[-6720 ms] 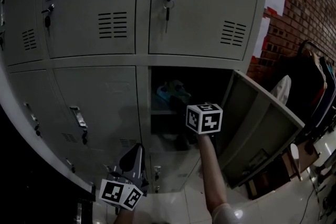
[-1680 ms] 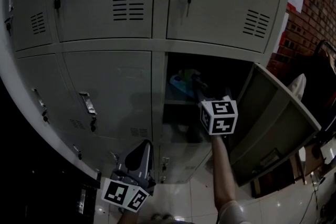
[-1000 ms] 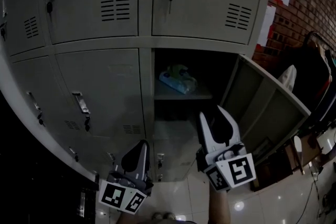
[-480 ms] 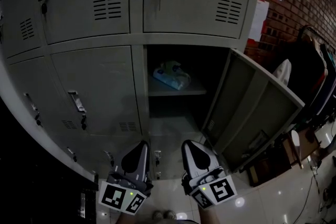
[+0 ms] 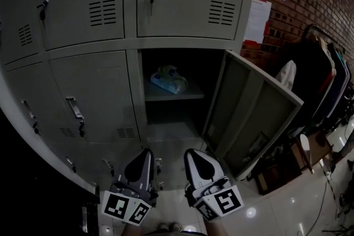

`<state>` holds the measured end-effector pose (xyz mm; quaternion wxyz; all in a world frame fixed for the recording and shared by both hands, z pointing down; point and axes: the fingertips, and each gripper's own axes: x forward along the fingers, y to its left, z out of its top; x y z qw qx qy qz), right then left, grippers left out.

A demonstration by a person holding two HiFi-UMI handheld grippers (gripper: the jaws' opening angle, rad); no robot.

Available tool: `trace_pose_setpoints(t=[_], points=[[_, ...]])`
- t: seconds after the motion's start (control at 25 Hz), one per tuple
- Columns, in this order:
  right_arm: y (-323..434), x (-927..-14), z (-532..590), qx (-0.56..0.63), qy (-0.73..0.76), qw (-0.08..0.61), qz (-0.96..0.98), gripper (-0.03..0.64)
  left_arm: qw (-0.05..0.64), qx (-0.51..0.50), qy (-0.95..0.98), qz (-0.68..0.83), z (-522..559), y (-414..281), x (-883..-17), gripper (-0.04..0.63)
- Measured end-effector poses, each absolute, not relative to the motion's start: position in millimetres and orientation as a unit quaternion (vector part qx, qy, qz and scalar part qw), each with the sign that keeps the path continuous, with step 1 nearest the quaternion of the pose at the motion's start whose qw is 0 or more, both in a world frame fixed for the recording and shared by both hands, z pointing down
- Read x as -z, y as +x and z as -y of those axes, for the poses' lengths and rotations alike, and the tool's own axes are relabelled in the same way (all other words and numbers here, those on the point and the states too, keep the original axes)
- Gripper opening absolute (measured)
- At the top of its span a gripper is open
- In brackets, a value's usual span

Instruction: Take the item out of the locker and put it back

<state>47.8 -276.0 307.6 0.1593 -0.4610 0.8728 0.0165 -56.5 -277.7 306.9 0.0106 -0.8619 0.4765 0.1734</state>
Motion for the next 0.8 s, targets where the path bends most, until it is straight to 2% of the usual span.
trace_pose_setpoints(t=[0.44, 0.8], points=[[64, -332, 220, -0.02, -0.457, 0.16, -0.875, 0.003, 0.002, -0.18, -0.862, -0.473, 227, -40, -342, 0.004], [50, -369, 117, 0.001, -0.453, 0.166, -0.876, 0.003, -0.009, -0.175, -0.852, -0.493, 105, -67, -389, 0.004]])
